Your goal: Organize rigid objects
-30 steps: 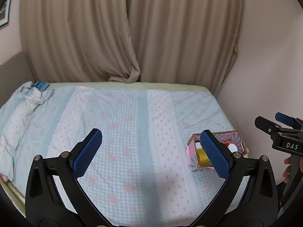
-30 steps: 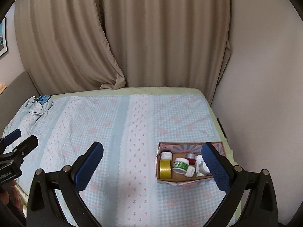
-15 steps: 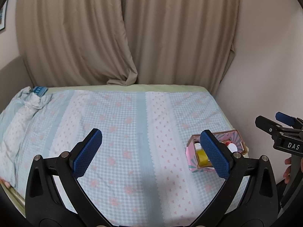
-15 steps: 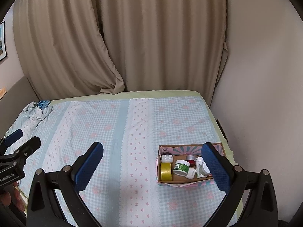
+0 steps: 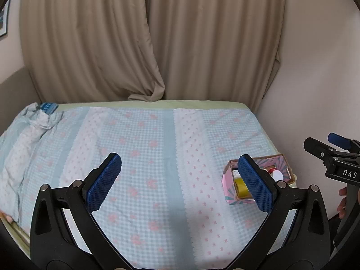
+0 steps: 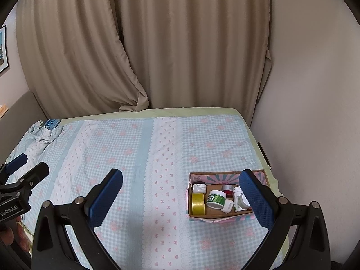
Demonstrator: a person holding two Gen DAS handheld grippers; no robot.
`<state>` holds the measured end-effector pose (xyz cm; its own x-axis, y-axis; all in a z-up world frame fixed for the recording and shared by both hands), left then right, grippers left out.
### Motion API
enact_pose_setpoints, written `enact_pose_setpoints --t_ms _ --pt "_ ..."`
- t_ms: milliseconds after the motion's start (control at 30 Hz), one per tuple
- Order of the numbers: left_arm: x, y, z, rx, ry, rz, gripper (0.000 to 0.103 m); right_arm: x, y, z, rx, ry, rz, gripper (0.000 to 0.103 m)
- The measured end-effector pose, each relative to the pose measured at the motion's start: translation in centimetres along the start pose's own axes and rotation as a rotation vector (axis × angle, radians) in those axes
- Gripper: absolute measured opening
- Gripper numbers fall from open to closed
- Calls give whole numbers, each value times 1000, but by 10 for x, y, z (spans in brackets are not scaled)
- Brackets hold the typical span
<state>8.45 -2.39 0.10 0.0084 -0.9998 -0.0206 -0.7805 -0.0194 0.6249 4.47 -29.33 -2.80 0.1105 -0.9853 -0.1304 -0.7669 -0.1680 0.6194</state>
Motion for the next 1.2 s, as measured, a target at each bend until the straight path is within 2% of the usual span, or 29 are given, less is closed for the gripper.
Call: enact_pose_setpoints --t_ms 833,1200 --pt "0 -7 -1 3 -15 9 103 1 -2 -3 2 -1 5 103" --pt "3 -6 -4 58 -34 -16 103 5 -6 -8 -1 -3 17 103"
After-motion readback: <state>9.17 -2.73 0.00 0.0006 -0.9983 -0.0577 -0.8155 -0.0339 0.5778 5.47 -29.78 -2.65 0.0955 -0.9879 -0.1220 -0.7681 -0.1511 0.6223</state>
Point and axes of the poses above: each gripper's, at about its wrist camera, not at the fingertips, and y roughly against the way its jaws point, x to its right, z to its underside, the point moved 2 cm from there along -y, roughly the way its jaws point, and after that the axes turned 10 degrees about -z, right-handed, at the moved point
